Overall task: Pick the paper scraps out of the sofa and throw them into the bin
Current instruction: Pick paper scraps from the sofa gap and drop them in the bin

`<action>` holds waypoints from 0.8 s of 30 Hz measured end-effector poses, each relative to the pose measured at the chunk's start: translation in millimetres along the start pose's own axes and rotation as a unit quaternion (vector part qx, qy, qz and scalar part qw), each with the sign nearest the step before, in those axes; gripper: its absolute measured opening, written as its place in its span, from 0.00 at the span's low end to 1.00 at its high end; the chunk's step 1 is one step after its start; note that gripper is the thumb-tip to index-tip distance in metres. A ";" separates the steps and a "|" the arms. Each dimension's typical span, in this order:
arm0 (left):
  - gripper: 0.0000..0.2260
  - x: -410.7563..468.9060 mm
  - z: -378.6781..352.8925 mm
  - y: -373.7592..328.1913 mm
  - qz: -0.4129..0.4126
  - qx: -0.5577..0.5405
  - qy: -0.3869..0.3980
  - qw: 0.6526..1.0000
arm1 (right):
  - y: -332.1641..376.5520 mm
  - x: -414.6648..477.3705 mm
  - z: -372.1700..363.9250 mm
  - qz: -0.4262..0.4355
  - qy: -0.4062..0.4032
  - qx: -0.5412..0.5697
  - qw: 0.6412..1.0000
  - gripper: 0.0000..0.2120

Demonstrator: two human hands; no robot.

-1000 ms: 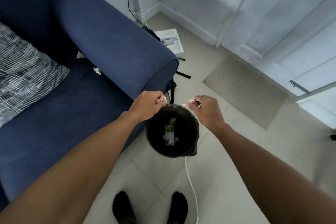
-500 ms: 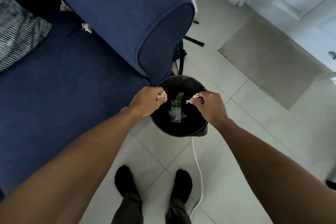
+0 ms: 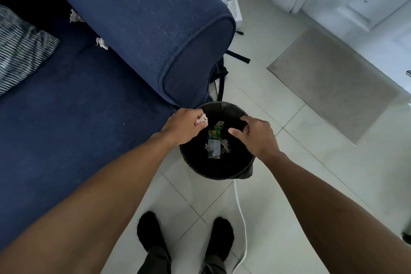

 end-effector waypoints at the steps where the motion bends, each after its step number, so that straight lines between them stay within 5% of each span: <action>1: 0.13 1.2 -0.8 -0.6 -0.001 0.002 0.002 1.000 | 0.1 1.4 0.9 0.000 0.001 -0.001 1.000 0.31; 5: 0.15 2.7 -4.7 -2.5 -0.005 0.028 0.029 0.999 | 1.2 5.9 6.5 0.008 -0.002 -0.011 1.000 0.29; 10: 0.31 1.5 -3.5 -2.2 -0.019 0.062 0.041 0.997 | 2.2 9.3 13.4 0.010 -0.001 -0.020 1.000 0.29; 18: 0.30 -9.1 27.0 -9.6 -0.026 0.060 0.043 0.997 | 26.3 7.9 39.7 0.016 0.004 -0.040 0.999 0.25; 24: 0.26 -30.3 76.9 -22.2 -0.043 0.074 0.032 0.996 | 67.6 3.0 69.3 0.010 0.044 -0.078 0.996 0.35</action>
Point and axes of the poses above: each hand's wrist, its own x-axis towards the middle knuckle, its own z-axis out of the back of the hand, y = z × x, the point moved 5 cm from there along x, towards the middle knuckle, and after that the axes turned 6 degrees about x, right-handed, at the moved point
